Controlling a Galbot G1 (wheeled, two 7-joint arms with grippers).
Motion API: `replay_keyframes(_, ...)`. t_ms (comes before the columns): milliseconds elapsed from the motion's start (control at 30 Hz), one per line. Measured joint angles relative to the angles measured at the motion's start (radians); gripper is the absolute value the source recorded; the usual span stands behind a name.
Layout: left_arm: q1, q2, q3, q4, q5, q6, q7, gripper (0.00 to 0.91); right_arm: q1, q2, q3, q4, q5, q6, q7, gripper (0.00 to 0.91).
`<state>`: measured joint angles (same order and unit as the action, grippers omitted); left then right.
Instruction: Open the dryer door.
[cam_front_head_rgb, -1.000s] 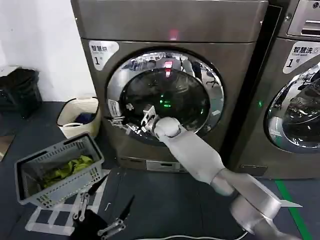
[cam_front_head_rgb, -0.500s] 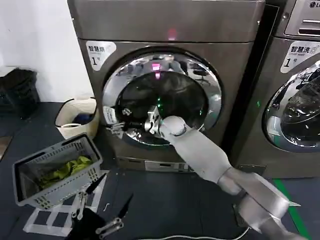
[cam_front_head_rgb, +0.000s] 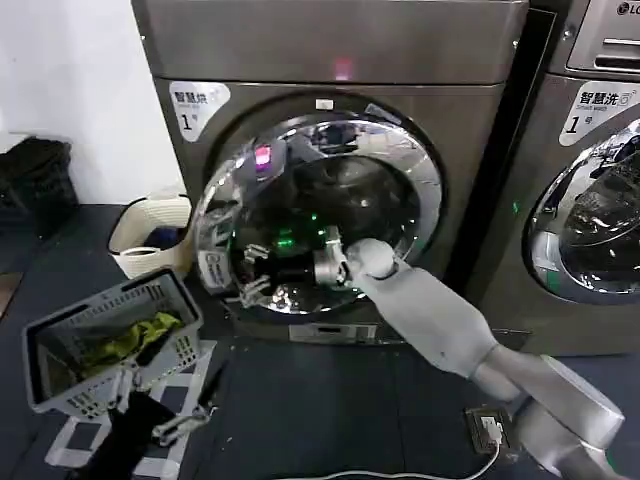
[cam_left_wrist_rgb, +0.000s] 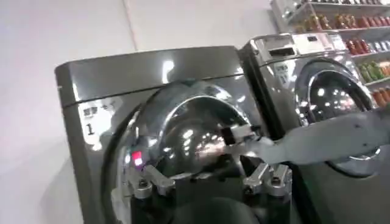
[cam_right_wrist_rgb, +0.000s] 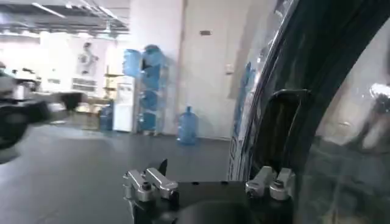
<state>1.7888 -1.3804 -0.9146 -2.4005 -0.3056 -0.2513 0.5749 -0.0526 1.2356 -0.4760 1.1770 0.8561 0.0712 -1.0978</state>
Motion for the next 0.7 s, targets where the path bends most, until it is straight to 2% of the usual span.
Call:
replay_keyframes(433,-0.098,0.096,-0.113,0.075,-0.217,0.093,-0.033,0.907,-0.028,-0.131,-0.006,0.133,0.049,-0.017,-0.078,0.907)
replay_keyframes(700,-0.207,0.229,-0.094,0.156,-0.277,0.143,-0.065,0.907,-0.050,-0.199,0.005,0.243,0.062,-0.034,-0.133,0.907)
